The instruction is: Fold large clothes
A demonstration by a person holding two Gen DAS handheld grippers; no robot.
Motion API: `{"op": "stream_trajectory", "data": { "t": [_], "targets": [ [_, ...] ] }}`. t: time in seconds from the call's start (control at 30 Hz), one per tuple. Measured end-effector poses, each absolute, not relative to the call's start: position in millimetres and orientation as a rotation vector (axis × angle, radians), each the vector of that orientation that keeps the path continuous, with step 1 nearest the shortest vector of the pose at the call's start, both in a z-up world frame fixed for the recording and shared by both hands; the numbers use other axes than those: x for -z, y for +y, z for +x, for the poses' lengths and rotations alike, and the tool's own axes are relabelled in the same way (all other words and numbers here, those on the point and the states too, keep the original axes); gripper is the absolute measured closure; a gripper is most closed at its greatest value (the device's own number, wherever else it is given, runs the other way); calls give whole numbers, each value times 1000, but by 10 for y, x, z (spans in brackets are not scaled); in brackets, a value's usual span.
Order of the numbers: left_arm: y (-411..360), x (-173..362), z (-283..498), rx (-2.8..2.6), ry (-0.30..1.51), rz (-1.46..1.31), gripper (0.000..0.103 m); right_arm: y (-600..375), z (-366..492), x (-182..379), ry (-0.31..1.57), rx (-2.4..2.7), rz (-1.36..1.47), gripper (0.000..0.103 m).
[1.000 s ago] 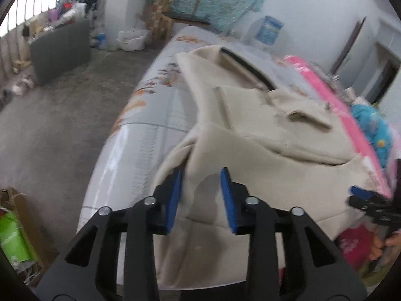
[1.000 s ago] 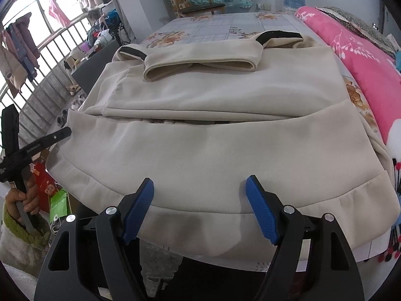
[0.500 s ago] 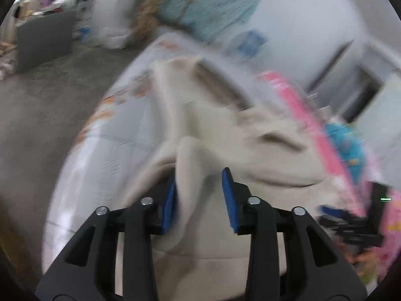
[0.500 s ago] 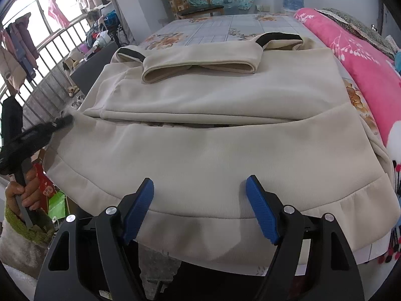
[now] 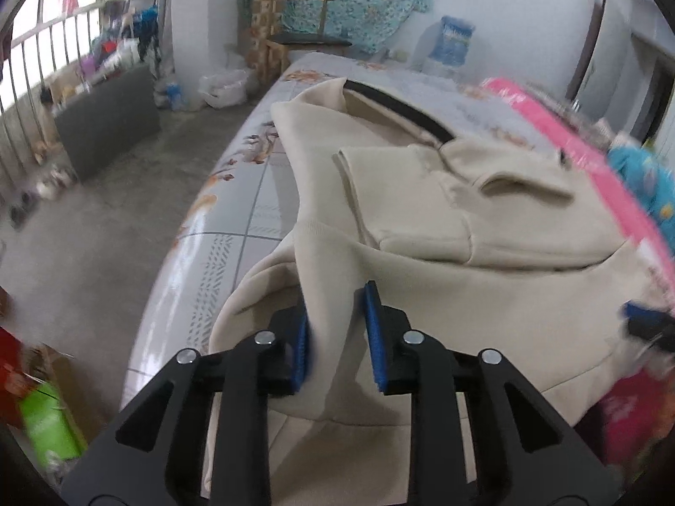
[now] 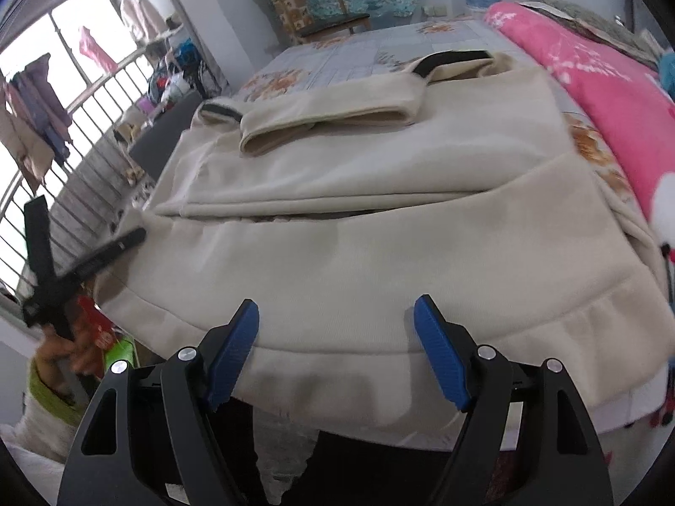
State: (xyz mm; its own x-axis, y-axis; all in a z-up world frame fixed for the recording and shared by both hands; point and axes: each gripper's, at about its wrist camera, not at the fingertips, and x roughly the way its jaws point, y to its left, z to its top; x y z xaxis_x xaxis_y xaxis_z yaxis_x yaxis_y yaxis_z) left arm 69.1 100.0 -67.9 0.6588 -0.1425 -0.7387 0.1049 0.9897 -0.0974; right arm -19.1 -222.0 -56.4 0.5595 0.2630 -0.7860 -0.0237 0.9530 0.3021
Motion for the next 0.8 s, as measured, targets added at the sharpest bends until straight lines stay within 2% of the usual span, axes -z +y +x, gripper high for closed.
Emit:
{"op": "stream_trajectory", "data": {
  "t": [0.07,0.27,0.5,0.8],
  "targets": [
    [943,674,661,115,831,6,82,-2382,-304,468,927,-144,278,29],
    [812,693,638,61,828,119,82,-3019,-491,225,843,23,298,48],
    [737,689,624,25,829,169,82,-3441,-133,308,855,64,348,60],
    [727,690,623,19,829,177,82,-3427,143,546,933,75,302,63]
  ]
}}
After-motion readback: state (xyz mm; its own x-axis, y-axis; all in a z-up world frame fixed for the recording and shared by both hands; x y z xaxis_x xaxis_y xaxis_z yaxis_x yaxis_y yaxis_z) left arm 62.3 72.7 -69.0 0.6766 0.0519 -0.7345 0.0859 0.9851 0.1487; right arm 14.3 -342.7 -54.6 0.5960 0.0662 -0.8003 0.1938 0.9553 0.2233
